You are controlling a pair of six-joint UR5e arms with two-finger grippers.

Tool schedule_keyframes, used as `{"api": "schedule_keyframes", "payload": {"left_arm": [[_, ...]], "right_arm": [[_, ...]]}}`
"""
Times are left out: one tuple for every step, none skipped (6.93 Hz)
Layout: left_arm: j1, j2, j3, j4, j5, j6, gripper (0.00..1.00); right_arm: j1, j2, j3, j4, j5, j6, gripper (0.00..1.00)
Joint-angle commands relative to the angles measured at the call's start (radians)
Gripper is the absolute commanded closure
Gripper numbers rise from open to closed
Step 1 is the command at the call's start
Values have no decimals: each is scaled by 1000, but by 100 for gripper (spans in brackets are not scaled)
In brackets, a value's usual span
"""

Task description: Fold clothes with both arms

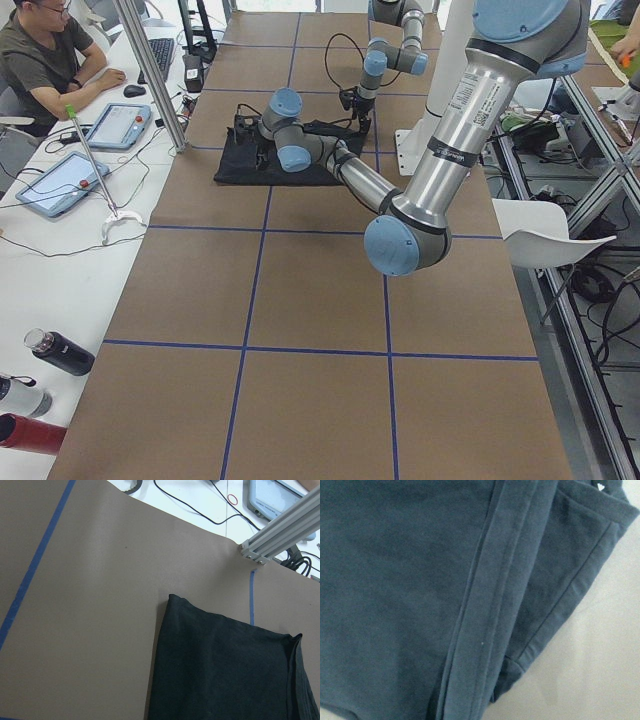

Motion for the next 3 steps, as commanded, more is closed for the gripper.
{"api": "schedule_keyframes", "payload": {"left_arm": [[1,-3,-2,0,0,-3,0],[3,-6,-2,0,2,-8,0],[3,-8,-11,1,2,-9,0]], "right_arm": [[12,-10,2,0,12,-7,1],[20,-25,8,3,30,-7,1],[32,-30,9,5,49,-7,1]]}}
